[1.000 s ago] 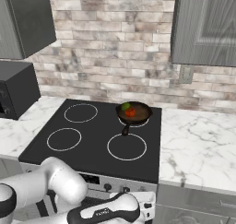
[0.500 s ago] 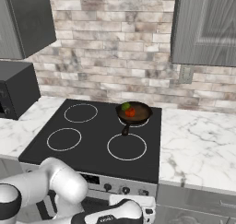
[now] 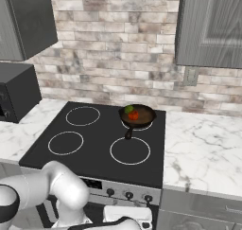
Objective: Put the lime and tomato in the pan. Then turn on the rear right burner and set the heat to medium.
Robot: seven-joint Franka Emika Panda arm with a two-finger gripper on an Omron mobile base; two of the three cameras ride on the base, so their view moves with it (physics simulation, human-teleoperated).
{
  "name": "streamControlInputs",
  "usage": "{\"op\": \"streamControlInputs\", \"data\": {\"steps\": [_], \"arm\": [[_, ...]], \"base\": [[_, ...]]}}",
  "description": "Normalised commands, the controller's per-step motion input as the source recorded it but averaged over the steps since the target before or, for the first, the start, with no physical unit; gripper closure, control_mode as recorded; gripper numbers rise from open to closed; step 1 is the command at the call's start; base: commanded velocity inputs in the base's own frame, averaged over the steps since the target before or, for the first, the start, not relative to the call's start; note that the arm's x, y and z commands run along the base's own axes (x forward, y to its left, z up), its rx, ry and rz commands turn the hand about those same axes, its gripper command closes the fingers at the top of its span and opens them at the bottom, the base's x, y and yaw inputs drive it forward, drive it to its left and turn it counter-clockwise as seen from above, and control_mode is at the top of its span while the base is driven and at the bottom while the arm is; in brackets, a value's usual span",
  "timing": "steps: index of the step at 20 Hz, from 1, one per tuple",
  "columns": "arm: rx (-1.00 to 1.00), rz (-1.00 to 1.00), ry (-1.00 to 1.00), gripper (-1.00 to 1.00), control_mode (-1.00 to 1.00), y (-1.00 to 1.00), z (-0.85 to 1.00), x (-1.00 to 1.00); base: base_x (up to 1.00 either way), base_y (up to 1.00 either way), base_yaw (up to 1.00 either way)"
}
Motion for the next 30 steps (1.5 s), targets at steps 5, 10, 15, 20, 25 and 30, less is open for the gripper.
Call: {"op": "streamControlInputs", "data": {"steps": [5,10,15,20,25,30], "arm": [[0.0,0.0,-0.05,-1.0,-1.0,0.35,0.0,0.0],[0.0,-0.01,-0.02,-1.0,-1.0,0.15,0.0,0.07],[0.03,-0.11,0.0,-1.0,-1.0,-0.16,-0.16,0.1],[0.06,-0.1,0.0,-1.0,-1.0,-0.07,-0.07,0.12],[0.02,-0.04,0.0,-1.0,-1.0,0.0,-0.16,0.04],[0.0,0.0,0.0,-1.0,-1.0,0.0,-0.34,0.0]], "base": [[0.0,0.0,0.0],[0.0,0.0,0.0],[0.0,0.0,0.0],[0.0,0.0,0.0],[0.0,0.0,0.0],[0.0,0.0,0.0]]}}
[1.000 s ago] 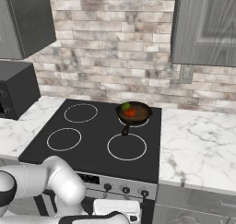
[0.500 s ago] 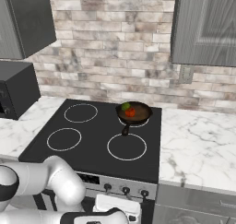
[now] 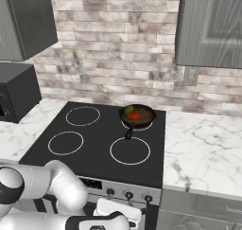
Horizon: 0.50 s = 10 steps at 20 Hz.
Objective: Put the lime and tomato in the pan. Then turn on the rear right burner and set the heat to medium.
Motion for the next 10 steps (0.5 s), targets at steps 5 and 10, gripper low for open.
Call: {"op": "streamControlInputs", "data": {"steps": [5,10], "arm": [[0.0,0.0,0.0,-1.0,-1.0,-0.05,-0.28,0.04],[0.0,0.0,0.0,-1.0,-1.0,-0.15,-0.17,0.0]], "base": [[0.0,0.0,0.0],[0.0,0.0,0.0]]}}
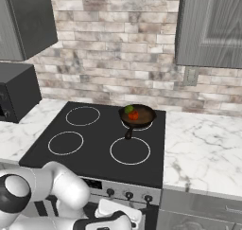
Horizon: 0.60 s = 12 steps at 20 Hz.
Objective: Put the lime and tomato in the pan. Then turn on the rear right burner and set the heat to medium.
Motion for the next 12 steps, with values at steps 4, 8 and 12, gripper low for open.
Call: {"op": "streamControlInputs", "data": {"steps": [4,8,12], "arm": [[0.0,0.0,-0.01,-1.0,-1.0,-0.18,-0.09,0.0],[0.0,0.0,0.0,-1.0,-1.0,-0.02,0.0,0.0],[0.0,0.0,0.0,-1.0,-1.0,0.0,0.0,0.0]], "base": [[0.0,0.0,0.0],[0.0,0.0,0.0],[0.0,0.0,0.0]]}}
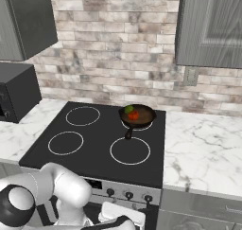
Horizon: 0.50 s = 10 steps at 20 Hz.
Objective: Put the lime and tomato in the pan. Then turn on the rear right burner and set the heat to medium.
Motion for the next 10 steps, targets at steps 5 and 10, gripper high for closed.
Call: {"op": "streamControlInputs", "data": {"steps": [5,10], "arm": [[0.0,0.0,0.0,-1.0,-1.0,0.0,-0.03,0.05],[0.0,0.0,0.0,-1.0,-1.0,-0.04,-0.01,0.09]], "base": [[0.0,0.0,0.0],[0.0,0.0,0.0]]}}
